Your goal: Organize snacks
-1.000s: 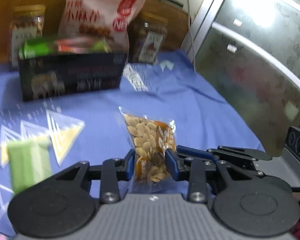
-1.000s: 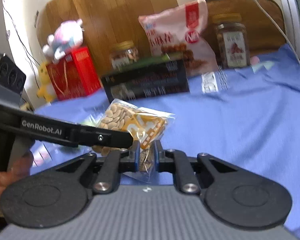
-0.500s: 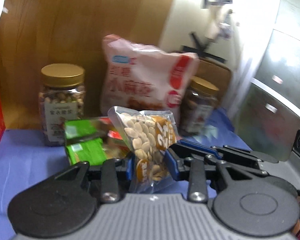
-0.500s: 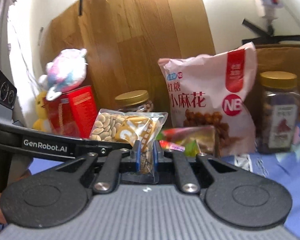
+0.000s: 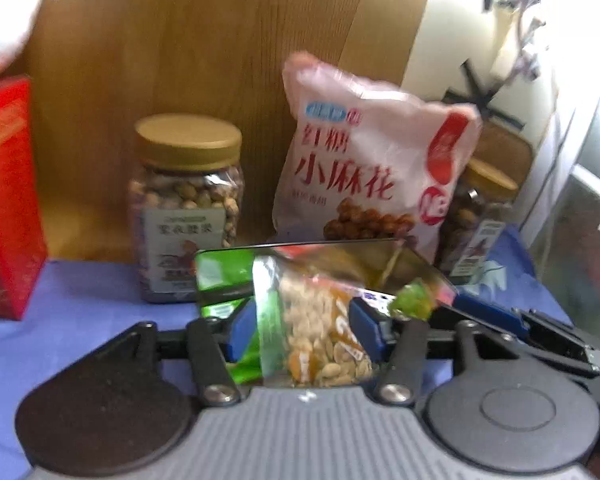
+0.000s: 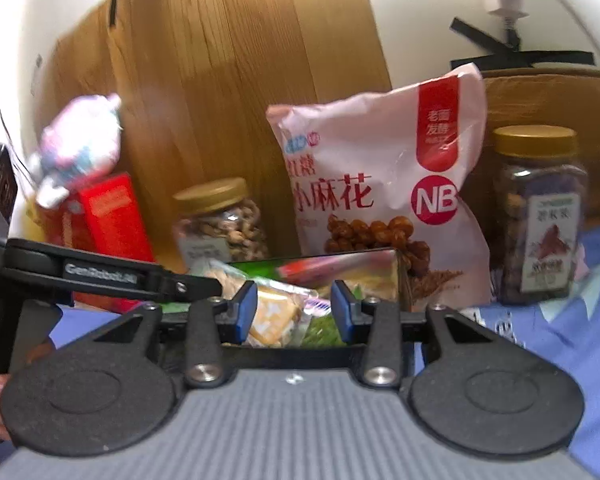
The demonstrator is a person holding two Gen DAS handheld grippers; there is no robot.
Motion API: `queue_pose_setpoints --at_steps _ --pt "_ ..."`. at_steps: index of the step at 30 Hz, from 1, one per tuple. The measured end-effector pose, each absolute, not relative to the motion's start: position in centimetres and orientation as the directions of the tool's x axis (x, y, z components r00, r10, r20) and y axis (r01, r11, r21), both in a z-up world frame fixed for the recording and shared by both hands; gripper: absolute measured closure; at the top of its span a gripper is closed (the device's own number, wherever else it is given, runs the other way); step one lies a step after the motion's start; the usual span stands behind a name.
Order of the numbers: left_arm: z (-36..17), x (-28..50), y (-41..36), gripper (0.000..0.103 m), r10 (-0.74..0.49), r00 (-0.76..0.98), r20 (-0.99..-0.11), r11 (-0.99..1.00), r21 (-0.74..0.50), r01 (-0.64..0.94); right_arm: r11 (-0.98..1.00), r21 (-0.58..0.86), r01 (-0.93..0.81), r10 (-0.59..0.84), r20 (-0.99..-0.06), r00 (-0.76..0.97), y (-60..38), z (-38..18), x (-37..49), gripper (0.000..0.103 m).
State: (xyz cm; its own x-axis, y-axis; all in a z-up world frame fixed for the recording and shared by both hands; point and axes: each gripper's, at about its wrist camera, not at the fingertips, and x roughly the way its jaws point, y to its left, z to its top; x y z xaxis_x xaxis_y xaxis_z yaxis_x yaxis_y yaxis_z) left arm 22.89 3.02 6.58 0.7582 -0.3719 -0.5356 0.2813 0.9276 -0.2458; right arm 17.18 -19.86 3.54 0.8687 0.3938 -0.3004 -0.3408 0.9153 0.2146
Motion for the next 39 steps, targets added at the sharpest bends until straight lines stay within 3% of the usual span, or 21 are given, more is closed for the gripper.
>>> queue_pose_setpoints --at_steps 4,6,8,14,17,20,23,26,29,32,34,37,38,39 --pt "6.8 17.3 6.0 0.044 -0.374 0.779 -0.504 0.926 -0.256 0.279 0.855 0.343 -0.389 0.492 -0.303 0.816 -20.5 2.9 12.9 0.051" --pt "6.0 15.0 7.2 0.044 -0.357 0.77 -0.529 0.932 -0.256 0.257 0.823 0.39 -0.414 0.545 -0.335 0.768 -19.8 1.9 11.3 0.033" --pt "5.0 12.9 8.4 0.044 -0.342 0.759 -0.555 0.937 -0.264 0.229 0.8 0.414 -0.434 0.583 -0.369 0.724 -18.7 0.8 10.1 0.029" --pt "1.7 8.5 12.3 0.044 -0.347 0.713 -0.609 0.919 -0.372 0.129 0.781 0.314 -0.539 0.616 -0.524 0.588 -12.2 -1.0 8.0 0.019" --pt "0.8 7.6 13.2 0.044 -0.359 0.697 -0.621 0.909 -0.404 0.108 0.778 0.256 -0.574 0.599 -0.581 0.551 -9.6 -1.6 8.0 0.019" --pt "0.6 7.0 13.2 0.042 -0.371 0.691 -0.62 0.904 -0.413 0.115 0.796 0.109 -0.595 0.527 -0.609 0.593 -7.5 -2.1 7.6 0.018" --pt "0.6 6.7 12.8 0.041 -0.383 0.69 -0.614 0.901 -0.413 0.132 0.793 0.058 -0.606 0.509 -0.608 0.609 -7.3 -2.1 7.5 0.035" --pt "0.6 6.9 12.5 0.041 -0.402 0.683 -0.61 0.894 -0.423 0.149 0.767 0.135 -0.627 0.564 -0.609 0.558 -9.6 -1.8 7.0 0.038" --pt "0.5 7.1 11.7 0.038 -0.429 0.669 -0.606 0.884 -0.433 0.175 0.675 0.17 -0.718 0.651 -0.595 0.471 -12.3 -1.6 5.4 0.037" --pt "0.5 7.1 10.0 0.034 -0.463 0.649 -0.604 0.875 -0.427 0.228 0.621 0.074 -0.78 0.654 -0.597 0.464 -15.5 -1.7 2.9 0.031" --pt "0.5 7.2 8.7 0.034 -0.484 0.632 -0.605 0.869 -0.417 0.266 0.681 -0.005 -0.732 0.589 -0.591 0.551 -17.9 -1.7 1.8 0.021" --pt "0.4 7.5 6.7 0.034 -0.516 0.603 -0.609 0.854 -0.417 0.31 0.848 -0.026 -0.529 0.435 -0.535 0.724 -21.7 -1.5 1.4 0.021" --pt "0.3 7.7 6.0 0.034 -0.523 0.594 -0.612 0.851 -0.415 0.322 0.89 0.016 -0.455 0.395 -0.526 0.753 -22.9 -1.4 1.4 0.024" --pt "0.3 7.8 5.3 0.034 -0.528 0.585 -0.616 0.848 -0.411 0.334 0.916 0.084 -0.392 0.376 -0.52 0.767 -24.1 -1.4 1.4 0.035"
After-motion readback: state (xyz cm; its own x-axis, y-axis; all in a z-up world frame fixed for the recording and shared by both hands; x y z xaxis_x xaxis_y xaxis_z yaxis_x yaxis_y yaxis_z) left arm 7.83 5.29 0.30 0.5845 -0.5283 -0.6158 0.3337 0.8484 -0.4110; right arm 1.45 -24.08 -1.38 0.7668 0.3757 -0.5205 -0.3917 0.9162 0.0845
